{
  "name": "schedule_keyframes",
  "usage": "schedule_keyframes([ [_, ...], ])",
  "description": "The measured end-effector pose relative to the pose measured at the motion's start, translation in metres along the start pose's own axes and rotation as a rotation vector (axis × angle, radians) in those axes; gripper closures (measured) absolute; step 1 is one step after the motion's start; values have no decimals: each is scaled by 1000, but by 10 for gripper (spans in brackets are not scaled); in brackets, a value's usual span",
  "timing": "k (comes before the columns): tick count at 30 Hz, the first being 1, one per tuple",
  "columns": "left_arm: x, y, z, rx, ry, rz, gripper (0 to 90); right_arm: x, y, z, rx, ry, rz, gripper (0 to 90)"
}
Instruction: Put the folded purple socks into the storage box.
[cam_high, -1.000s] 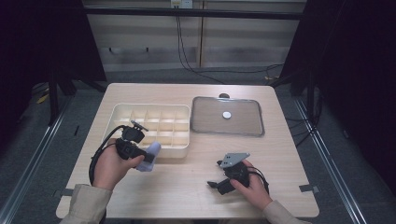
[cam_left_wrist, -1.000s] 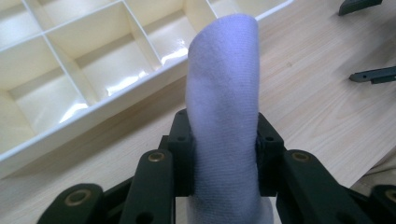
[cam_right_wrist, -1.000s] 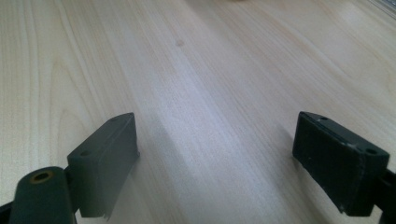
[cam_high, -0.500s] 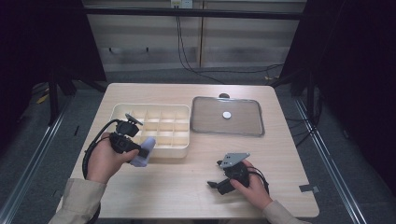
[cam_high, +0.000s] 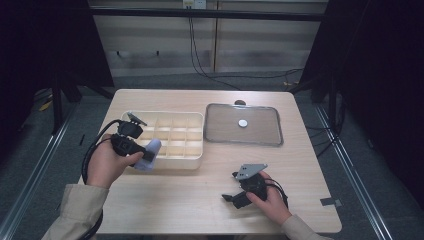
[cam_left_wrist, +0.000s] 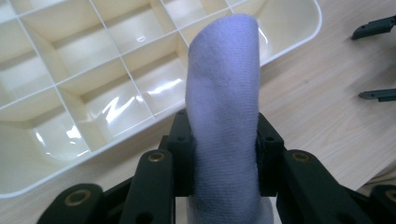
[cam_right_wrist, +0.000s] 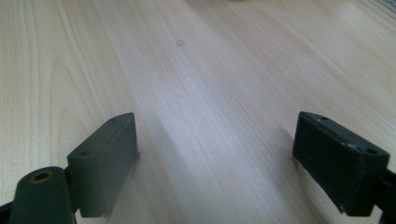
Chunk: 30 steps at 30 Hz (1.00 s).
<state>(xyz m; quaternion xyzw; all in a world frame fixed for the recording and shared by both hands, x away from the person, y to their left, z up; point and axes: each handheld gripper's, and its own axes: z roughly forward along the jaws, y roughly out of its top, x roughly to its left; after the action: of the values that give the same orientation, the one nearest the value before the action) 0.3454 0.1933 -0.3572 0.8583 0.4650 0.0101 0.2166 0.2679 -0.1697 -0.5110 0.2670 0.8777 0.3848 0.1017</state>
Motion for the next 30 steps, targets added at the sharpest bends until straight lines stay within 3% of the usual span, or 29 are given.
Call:
schedule_keyframes([
  [15, 19, 10, -2, -11, 29, -29, 670, 0, 0, 0, 3, 3, 4, 132],
  [30, 45, 13, -1, -37, 70, -93, 671, 0, 0, 0, -1, 3, -5, 132],
])
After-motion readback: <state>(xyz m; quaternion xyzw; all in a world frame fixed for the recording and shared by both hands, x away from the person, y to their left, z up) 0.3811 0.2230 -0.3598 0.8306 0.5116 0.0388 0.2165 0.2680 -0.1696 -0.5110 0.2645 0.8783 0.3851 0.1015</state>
